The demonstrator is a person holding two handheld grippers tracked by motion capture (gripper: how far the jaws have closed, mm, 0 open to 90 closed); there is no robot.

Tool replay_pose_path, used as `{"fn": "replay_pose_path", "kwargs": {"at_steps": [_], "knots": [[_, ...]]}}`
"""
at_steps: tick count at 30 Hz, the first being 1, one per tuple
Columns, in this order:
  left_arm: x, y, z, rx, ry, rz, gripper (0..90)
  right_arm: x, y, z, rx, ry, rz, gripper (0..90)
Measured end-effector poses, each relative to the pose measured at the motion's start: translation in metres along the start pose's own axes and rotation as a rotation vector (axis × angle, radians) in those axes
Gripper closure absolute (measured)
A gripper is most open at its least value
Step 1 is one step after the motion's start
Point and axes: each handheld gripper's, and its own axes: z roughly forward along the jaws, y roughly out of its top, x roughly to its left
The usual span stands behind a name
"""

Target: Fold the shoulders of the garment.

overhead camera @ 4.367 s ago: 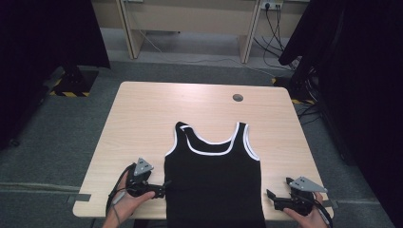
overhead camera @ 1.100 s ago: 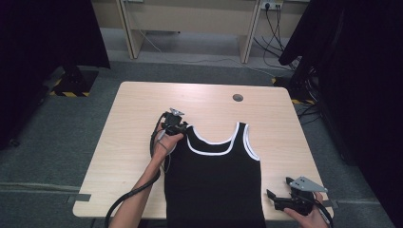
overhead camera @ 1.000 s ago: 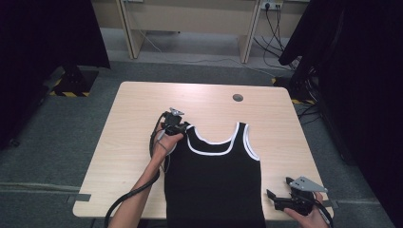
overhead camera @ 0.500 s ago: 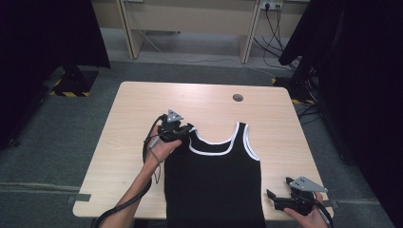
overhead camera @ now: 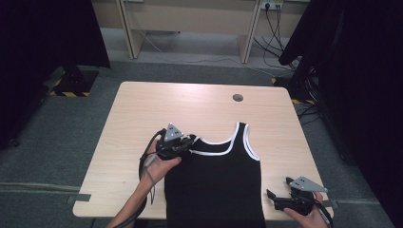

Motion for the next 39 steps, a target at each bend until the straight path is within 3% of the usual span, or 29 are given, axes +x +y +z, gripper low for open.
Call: {"fn": "replay_pose_path", "kwargs": {"at_steps": [9,19,24,31,34,39], "knots": [[-0.023,-0.029,-0.022,-0.04,-0.028,0.0,83.4,0.0,0.0,0.0,0.001,-0.001,0.0,9.0],[-0.035,-0.071,-0.024,0.03,-0.064,-0.016,81.2,0.0,0.0,0.0,0.001,-0.003,0.002,8.9],[-0.04,-0.083,-0.023,0.047,-0.071,-0.022,77.4,0.001,0.0,0.0,0.001,-0.004,0.002,8.9],[-0.042,-0.08,-0.029,0.026,-0.042,-0.004,64.5,0.001,0.0,0.0,0.001,-0.004,0.002,8.8],[-0.041,-0.075,-0.03,0.009,-0.034,-0.021,56.0,0.001,0.0,0.0,0.001,-0.004,0.002,8.9],[-0.042,-0.066,-0.025,0.001,-0.033,-0.003,54.1,0.001,0.0,0.0,0.001,-0.004,0.003,8.8]]}}
